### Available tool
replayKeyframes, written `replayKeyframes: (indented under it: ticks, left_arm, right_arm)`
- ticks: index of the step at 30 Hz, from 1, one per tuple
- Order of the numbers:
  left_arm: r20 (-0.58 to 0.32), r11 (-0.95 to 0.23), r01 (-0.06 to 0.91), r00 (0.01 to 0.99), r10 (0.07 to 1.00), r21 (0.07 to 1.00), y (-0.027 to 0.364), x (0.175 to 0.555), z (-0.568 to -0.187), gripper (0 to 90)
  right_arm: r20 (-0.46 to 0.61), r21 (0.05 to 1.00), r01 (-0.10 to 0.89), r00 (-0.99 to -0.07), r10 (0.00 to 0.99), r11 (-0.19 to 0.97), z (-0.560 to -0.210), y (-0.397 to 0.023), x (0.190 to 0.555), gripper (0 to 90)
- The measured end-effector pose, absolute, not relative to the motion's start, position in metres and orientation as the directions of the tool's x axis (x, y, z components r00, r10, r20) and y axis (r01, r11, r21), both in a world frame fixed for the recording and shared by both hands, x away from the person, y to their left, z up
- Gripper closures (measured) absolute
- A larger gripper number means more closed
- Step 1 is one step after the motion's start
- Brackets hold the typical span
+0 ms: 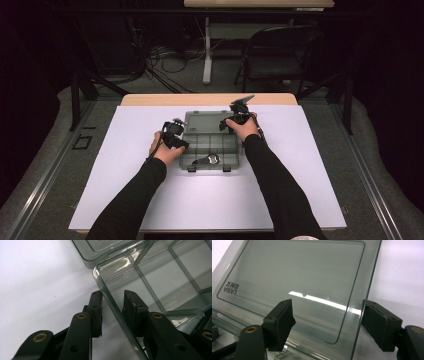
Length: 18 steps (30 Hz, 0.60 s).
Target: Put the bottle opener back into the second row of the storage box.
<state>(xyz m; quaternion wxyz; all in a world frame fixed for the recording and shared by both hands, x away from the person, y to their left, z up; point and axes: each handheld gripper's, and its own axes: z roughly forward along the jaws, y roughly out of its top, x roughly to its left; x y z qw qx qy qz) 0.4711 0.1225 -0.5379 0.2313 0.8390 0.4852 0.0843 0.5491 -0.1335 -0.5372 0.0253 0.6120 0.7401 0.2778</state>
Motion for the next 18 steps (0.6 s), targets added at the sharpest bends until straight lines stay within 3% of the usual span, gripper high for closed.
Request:
replayKeyframes:
  ticks: [18]
  left_arm:
    - [-0.091, -0.412, 0.781, 0.506, 0.857, 0.469, 0.1227, 0.4712, -0.5380, 69.4]
  right_arm:
    - [0.333, 0.402, 0.912, -0.222, 0.916, 0.075, -0.5354, -0.1384, 0.5494, 31.2]
